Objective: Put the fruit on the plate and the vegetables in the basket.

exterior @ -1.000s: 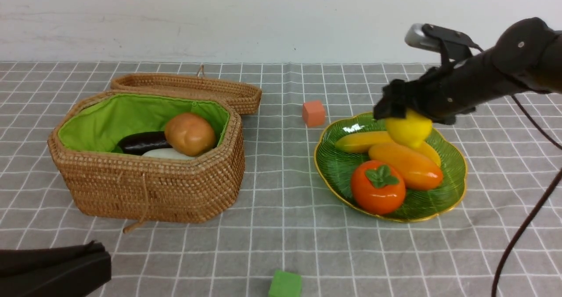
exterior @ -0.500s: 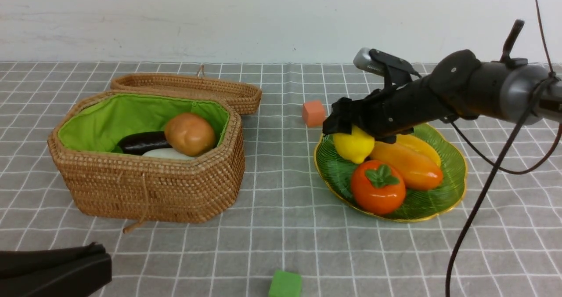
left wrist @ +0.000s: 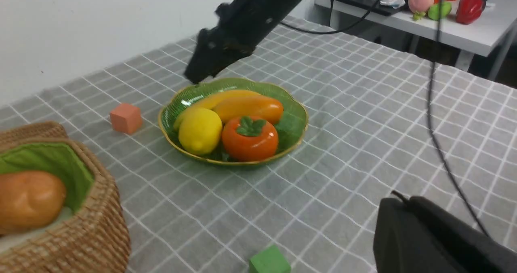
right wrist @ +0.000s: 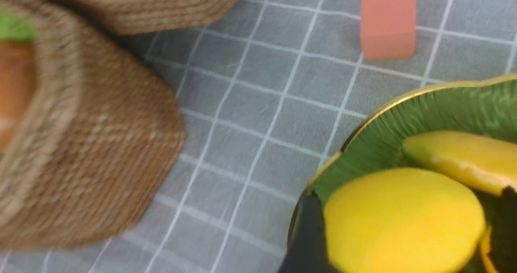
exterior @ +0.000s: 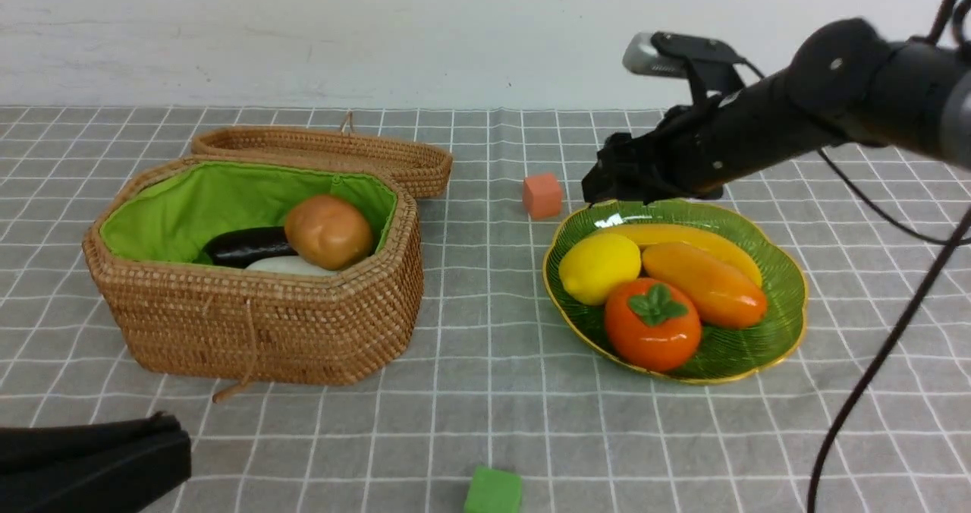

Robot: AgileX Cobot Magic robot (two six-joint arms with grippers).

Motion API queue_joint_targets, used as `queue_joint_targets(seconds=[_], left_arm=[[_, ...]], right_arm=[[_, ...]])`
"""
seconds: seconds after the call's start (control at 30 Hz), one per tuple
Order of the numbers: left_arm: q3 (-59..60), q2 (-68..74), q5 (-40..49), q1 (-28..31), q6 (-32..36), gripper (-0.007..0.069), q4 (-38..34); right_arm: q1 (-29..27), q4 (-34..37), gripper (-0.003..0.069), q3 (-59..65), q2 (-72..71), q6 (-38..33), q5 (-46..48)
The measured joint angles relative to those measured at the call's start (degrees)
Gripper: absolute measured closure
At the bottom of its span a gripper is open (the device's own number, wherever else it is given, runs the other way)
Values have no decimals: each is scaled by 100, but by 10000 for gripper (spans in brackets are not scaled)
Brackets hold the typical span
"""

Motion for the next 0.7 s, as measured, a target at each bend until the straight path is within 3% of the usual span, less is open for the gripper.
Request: queue_joint_targets(seconds=[0.1, 0.13, 0.17, 0.3, 0.37, 0.7], left_arm=[[0, 0, -540, 0, -170, 634, 0], [0, 0, -615, 0, -209, 634, 0], [0, 0, -845, 0, -359, 634, 0], [65, -171, -1111, 0, -661, 637, 109], [308, -521, -1189, 0, -774, 637, 163], [1929, -1588, -2490, 0, -1050, 637, 182]], right_arm=[[-182, -510, 320, 0, -785, 363, 979], [-206, -585, 333, 0, -837, 383, 1122], [-274, -854, 424, 8, -1207, 504, 1553], [-327, -1515, 644, 455, -2397, 852, 2571], [-327, -1825, 672, 1052, -3128, 1118, 2760], [-327, -2547, 662, 4035, -7057, 2300, 2900]])
